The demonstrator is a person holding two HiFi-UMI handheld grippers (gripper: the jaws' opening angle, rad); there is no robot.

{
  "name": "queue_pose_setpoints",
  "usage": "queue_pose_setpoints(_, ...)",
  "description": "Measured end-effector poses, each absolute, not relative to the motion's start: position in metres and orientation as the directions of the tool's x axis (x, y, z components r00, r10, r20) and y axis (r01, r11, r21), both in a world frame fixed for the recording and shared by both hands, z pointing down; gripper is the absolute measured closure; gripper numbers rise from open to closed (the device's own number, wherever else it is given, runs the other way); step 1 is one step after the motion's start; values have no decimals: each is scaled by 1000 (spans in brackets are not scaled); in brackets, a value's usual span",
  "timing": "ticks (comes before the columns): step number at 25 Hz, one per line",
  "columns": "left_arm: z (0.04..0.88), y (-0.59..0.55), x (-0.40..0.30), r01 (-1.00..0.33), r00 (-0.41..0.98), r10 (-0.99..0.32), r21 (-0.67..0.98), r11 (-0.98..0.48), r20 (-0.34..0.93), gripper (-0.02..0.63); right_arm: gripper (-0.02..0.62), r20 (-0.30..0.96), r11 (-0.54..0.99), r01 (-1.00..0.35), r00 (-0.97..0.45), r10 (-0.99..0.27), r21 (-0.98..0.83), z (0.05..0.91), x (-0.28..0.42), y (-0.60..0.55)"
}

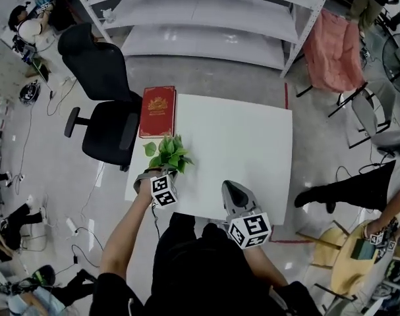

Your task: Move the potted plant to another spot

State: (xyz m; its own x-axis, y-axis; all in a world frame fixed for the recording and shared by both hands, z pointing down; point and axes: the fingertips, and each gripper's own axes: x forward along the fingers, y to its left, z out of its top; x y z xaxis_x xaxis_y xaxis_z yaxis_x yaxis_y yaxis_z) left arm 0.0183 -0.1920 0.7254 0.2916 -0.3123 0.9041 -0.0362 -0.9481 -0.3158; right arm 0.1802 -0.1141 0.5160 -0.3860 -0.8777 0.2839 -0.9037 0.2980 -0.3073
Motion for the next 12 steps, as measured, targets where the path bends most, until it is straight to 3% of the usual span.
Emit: queue_pose_setpoints(12, 722, -122, -84, -178, 219, -351, -316, -932, 911, 568, 581, 278, 425, -860, -497, -822, -281, 516, 112, -93)
